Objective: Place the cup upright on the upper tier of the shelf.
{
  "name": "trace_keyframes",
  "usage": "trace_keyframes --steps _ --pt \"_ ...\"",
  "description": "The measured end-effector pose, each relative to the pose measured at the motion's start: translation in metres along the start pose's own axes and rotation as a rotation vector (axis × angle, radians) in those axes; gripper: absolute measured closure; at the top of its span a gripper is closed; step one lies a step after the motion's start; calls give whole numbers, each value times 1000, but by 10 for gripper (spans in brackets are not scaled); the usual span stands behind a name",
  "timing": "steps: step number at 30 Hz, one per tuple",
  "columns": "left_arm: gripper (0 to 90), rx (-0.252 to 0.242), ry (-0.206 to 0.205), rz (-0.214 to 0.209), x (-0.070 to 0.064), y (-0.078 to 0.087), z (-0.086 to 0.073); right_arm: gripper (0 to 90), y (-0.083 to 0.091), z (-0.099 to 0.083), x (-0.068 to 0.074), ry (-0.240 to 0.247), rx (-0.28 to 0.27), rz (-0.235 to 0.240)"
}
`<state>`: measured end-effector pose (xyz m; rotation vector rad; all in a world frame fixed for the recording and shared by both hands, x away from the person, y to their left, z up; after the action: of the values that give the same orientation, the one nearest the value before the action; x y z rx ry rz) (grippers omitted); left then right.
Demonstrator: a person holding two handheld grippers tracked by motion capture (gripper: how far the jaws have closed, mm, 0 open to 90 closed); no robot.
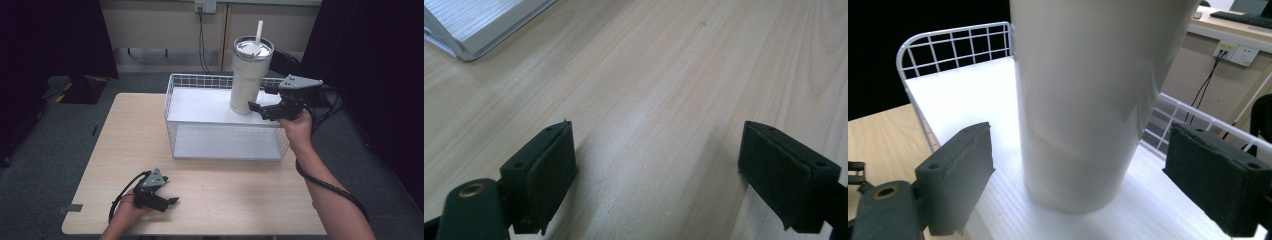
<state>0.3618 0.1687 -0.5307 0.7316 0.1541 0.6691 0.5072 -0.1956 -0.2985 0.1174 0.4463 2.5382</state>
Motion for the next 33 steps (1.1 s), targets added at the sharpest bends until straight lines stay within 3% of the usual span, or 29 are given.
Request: trace_keyframes --steps 16,33 --pt "148 1 0 -4 0 0 0 112 19 -4 19 12 21 47" --pt "148 2 -3 -2 0 0 0 115 36 -17 42 22 -10 96"
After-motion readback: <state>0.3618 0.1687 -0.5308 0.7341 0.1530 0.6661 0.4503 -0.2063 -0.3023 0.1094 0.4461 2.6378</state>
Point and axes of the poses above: each handheld gripper's, and its own axes: y roughly backward along the jaws, z roughly out of its top, x roughly to its left, the point moved 4 cm from there along -y, roughly forward along the jaws, and after that the axes turned 9 degrees about z, right-handed, at the moved point
